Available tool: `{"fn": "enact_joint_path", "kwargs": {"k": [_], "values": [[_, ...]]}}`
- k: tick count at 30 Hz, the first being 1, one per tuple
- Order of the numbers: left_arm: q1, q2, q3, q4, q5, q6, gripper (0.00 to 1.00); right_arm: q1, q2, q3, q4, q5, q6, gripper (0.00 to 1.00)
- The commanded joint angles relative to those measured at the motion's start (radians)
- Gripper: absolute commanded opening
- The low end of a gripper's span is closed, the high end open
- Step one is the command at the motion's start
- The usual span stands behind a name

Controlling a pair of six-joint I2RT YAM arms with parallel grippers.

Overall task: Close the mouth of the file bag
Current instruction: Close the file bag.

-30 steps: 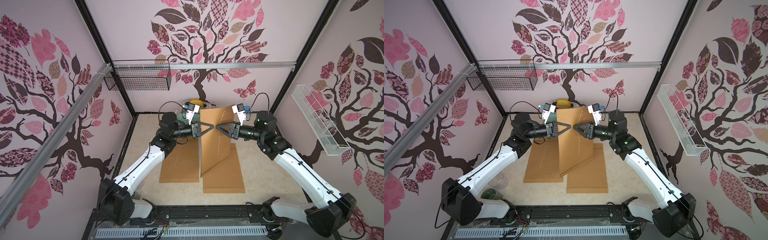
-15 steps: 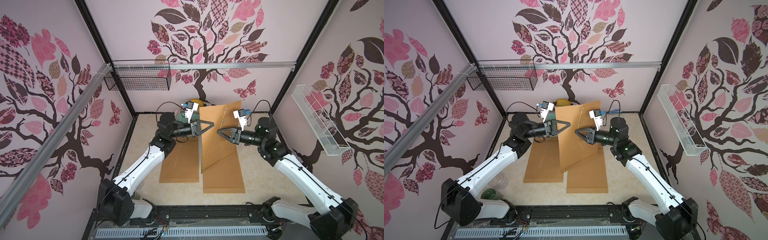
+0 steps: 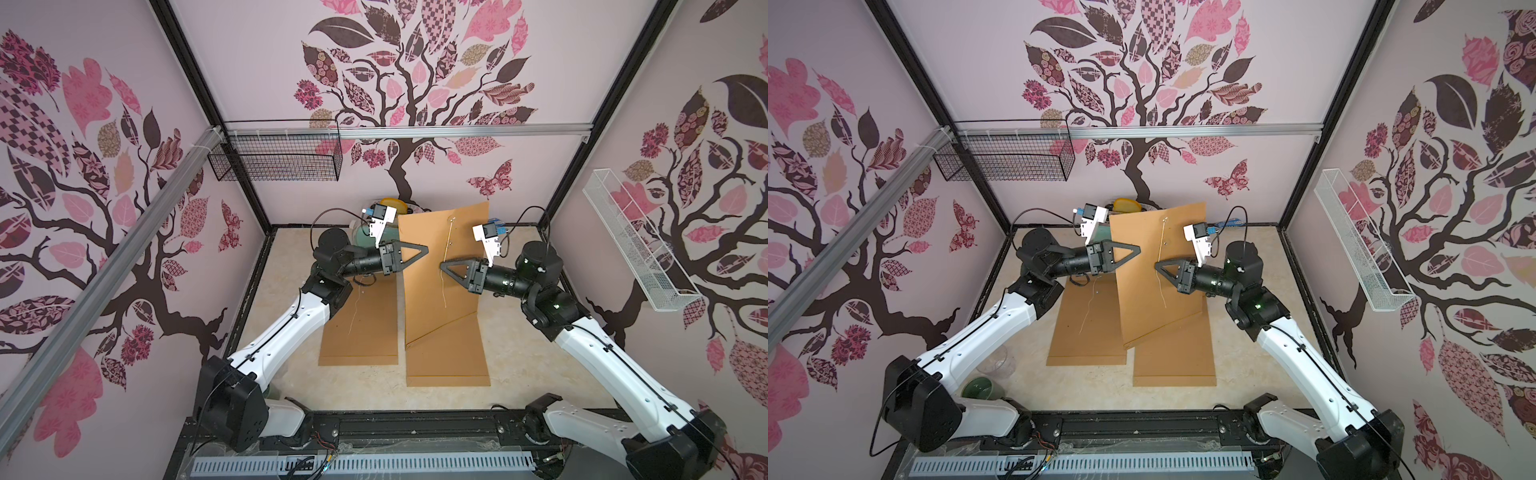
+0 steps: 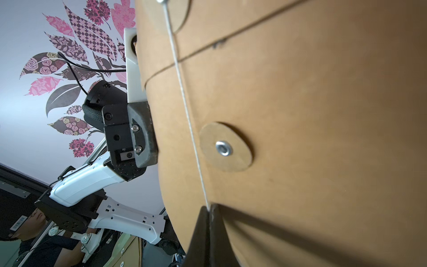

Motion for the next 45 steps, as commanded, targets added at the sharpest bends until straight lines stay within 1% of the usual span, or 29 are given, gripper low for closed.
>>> {"fn": "enact_joint_path", "kwargs": {"k": [1,3,6,13,15,18,28,33,41,45], "values": [[-0.006,-0.015,-0.001,0.045,0.009,-0.012,0.0,-0.003,-0.023,-0.005,0.004,0.007,-0.015,0.0],[-0.006,-0.016,-0.004,0.048,0.009,-0.013,0.0,-0.002,-0.02,-0.001,-0.008,0.006,-0.018,0.0],[-0.006,-0.02,-0.009,0.048,0.012,-0.015,0.0,-0.005,0.002,0.041,-0.091,-0.012,-0.04,0.0],[-0.008,-0.019,-0.016,0.056,0.041,-0.013,0.0,-0.005,0.027,0.136,-0.283,0.023,-0.101,0.0],[-0.007,-0.015,-0.014,0.04,0.04,-0.006,0.0,-0.006,0.024,0.139,-0.269,-0.01,-0.095,0.0],[-0.008,-0.008,0.0,-0.002,0.044,0.027,0.0,-0.004,0.019,0.135,-0.229,-0.029,-0.045,0.0],[-0.01,0.0,0.006,0.007,0.039,0.016,0.0,0.025,0.038,0.145,-0.228,-0.012,-0.041,0.0],[-0.012,-0.006,0.005,-0.019,0.042,0.033,0.0,0.026,0.04,0.151,-0.219,-0.001,-0.035,0.0],[-0.014,-0.006,0.011,0.017,0.058,-0.001,0.0,0.026,0.053,0.152,-0.268,0.022,-0.08,0.0],[-0.014,-0.014,0.002,0.07,0.071,-0.041,0.0,0.01,0.066,0.133,-0.26,-0.003,-0.08,0.0]]}}
